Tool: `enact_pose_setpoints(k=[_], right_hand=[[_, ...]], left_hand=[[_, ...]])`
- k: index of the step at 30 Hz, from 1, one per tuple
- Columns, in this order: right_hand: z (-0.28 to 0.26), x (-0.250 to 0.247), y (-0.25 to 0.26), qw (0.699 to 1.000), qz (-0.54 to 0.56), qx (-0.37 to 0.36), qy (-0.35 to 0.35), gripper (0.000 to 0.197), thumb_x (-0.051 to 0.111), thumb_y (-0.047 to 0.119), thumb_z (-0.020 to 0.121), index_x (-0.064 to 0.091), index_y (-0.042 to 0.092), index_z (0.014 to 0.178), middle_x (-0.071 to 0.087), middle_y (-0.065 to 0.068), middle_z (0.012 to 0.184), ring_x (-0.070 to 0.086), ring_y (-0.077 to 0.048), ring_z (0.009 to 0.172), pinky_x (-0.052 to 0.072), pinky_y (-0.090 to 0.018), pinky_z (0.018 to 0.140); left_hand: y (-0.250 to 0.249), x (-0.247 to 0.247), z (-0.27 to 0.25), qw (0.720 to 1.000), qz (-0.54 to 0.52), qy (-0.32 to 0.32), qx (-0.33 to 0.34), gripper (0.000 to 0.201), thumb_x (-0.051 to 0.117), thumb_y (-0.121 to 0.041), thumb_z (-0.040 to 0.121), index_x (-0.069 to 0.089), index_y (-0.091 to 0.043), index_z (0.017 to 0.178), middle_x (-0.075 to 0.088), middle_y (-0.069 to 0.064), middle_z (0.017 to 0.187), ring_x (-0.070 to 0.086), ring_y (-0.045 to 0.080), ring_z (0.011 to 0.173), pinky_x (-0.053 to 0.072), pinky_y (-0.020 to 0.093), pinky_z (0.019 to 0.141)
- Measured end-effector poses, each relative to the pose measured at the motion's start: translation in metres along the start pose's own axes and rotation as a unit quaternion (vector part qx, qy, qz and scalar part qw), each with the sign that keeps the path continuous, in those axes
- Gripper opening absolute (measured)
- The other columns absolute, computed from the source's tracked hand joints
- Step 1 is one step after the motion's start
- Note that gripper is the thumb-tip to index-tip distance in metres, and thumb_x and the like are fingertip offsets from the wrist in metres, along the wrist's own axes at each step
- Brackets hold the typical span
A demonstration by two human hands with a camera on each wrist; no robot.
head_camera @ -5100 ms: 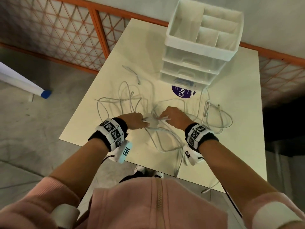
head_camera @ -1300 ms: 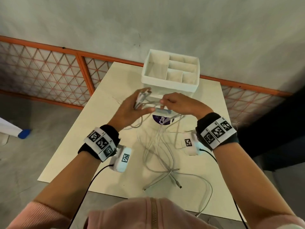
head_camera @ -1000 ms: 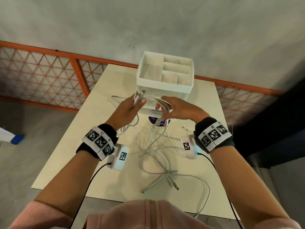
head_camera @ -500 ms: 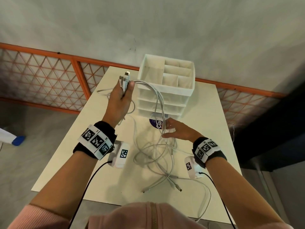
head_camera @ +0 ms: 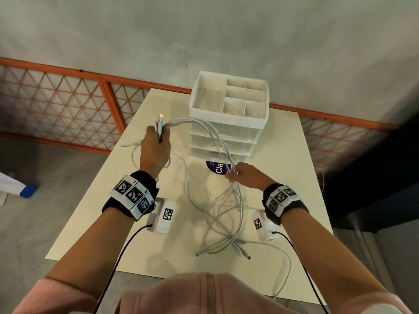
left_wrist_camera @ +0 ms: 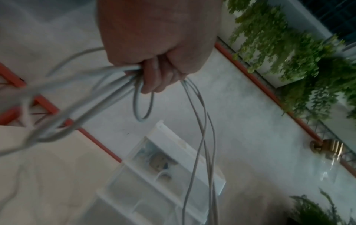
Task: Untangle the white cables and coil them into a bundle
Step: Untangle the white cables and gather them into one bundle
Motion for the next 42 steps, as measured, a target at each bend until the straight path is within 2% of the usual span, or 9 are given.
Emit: enact_pose_setpoints(k=[3, 6, 11, 14, 22, 27, 32, 37, 42], right_hand=[[-0.004, -0.018, 0.011, 0.999, 0.016, -0.019, -0.023, 0.035, 0.047, 0.039, 0.096, 0.063, 0.01, 0.086, 0.065, -0.012, 0.097, 0.06, -0.027, 0.093, 0.042, -0.038, 0.086], [-0.011, -0.031, 0.031, 0.999, -0.004, -0.041, -0.003, 0.044, 0.039, 0.038, 0.099, 0.061, 0.008, 0.077, 0.064, -0.003, 0.076, 0.057, -0.018, 0.073, 0.039, -0.032, 0.082], [-0.026, -0.041, 0.079, 0.992, -0.004, -0.114, 0.049, 0.034, 0.056, 0.038, 0.092, 0.058, 0.008, 0.076, 0.058, -0.007, 0.066, 0.052, -0.013, 0.059, 0.038, -0.025, 0.062], [-0.03, -0.049, 0.089, 0.987, 0.019, -0.151, 0.056, 0.028, 0.071, 0.026, 0.082, 0.05, 0.015, 0.067, 0.051, 0.003, 0.06, 0.045, -0.007, 0.054, 0.035, -0.013, 0.053], [-0.012, -0.012, -0.007, 0.995, -0.089, -0.034, 0.012, 0.051, 0.064, 0.002, 0.079, 0.05, 0.02, 0.125, 0.047, -0.012, 0.121, 0.044, -0.026, 0.11, 0.036, -0.044, 0.097], [-0.021, 0.011, -0.055, 0.992, 0.118, 0.038, 0.028, 0.02, 0.055, 0.006, 0.091, 0.053, 0.021, 0.104, 0.056, -0.014, 0.097, 0.055, -0.011, 0.067, 0.043, -0.019, 0.058], [-0.018, 0.041, -0.04, 0.985, 0.102, 0.092, 0.108, 0.044, 0.063, 0.048, 0.085, 0.049, 0.021, 0.118, 0.064, -0.004, 0.096, 0.062, -0.017, 0.083, 0.05, -0.025, 0.068], [-0.011, 0.064, -0.041, 0.988, 0.116, 0.067, 0.077, 0.014, 0.061, 0.018, 0.091, 0.052, 0.011, 0.1, 0.061, -0.001, 0.068, 0.057, -0.011, 0.057, 0.041, -0.012, 0.046], [-0.017, 0.043, -0.081, 0.981, 0.082, 0.163, -0.06, 0.01, 0.046, 0.015, 0.096, 0.051, 0.014, 0.088, 0.06, -0.011, 0.08, 0.057, -0.019, 0.052, 0.044, -0.021, 0.04]], left_hand=[[0.017, 0.001, -0.008, 0.998, 0.0, -0.027, -0.062, 0.032, 0.049, -0.016, 0.095, 0.042, 0.002, 0.121, 0.059, 0.012, 0.081, 0.058, 0.034, 0.073, 0.043, 0.035, 0.06], [0.001, 0.005, -0.02, 0.998, -0.027, -0.036, 0.044, 0.034, 0.05, -0.019, 0.095, 0.043, -0.008, 0.126, 0.048, 0.001, 0.057, 0.051, 0.009, 0.047, 0.048, 0.028, 0.052], [-0.02, 0.052, -0.038, 0.957, -0.013, 0.262, 0.122, 0.035, 0.044, -0.039, 0.097, 0.045, -0.039, 0.132, 0.061, -0.003, 0.097, 0.052, 0.012, 0.08, 0.042, 0.024, 0.072], [-0.019, 0.061, -0.042, 0.948, -0.004, 0.307, 0.079, 0.022, 0.04, -0.042, 0.098, 0.057, -0.032, 0.106, 0.064, -0.012, 0.09, 0.057, 0.005, 0.084, 0.039, 0.026, 0.079], [-0.035, 0.032, -0.024, 0.981, -0.008, 0.135, 0.138, 0.026, 0.041, -0.034, 0.1, 0.042, -0.023, 0.077, 0.039, -0.003, 0.054, 0.038, 0.005, 0.048, 0.03, 0.015, 0.048], [-0.045, 0.004, -0.001, 0.983, -0.05, 0.074, 0.159, 0.04, 0.038, -0.036, 0.101, 0.032, -0.028, 0.062, 0.029, -0.004, 0.048, 0.031, 0.004, 0.037, 0.021, 0.017, 0.041], [-0.054, 0.005, -0.003, 0.98, -0.069, 0.077, 0.173, 0.041, 0.038, -0.033, 0.101, 0.028, -0.027, 0.061, 0.023, -0.003, 0.049, 0.025, 0.004, 0.037, 0.019, 0.016, 0.043], [-0.054, 0.004, -0.003, 0.978, -0.087, 0.075, 0.171, 0.041, 0.037, -0.037, 0.101, 0.027, -0.029, 0.062, 0.021, -0.005, 0.051, 0.021, 0.005, 0.039, 0.019, 0.02, 0.044], [-0.045, -0.012, 0.003, 0.984, -0.081, 0.005, 0.16, 0.035, 0.037, -0.039, 0.099, 0.031, -0.029, 0.066, 0.026, -0.006, 0.05, 0.023, 0.004, 0.04, 0.02, 0.024, 0.044]])
Point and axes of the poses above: each hand's wrist, its own z-axis towards the middle knuckle, its own x-axis out of the palm, y = z × x, the point moved 4 cm from there along z, towards the middle knuckle
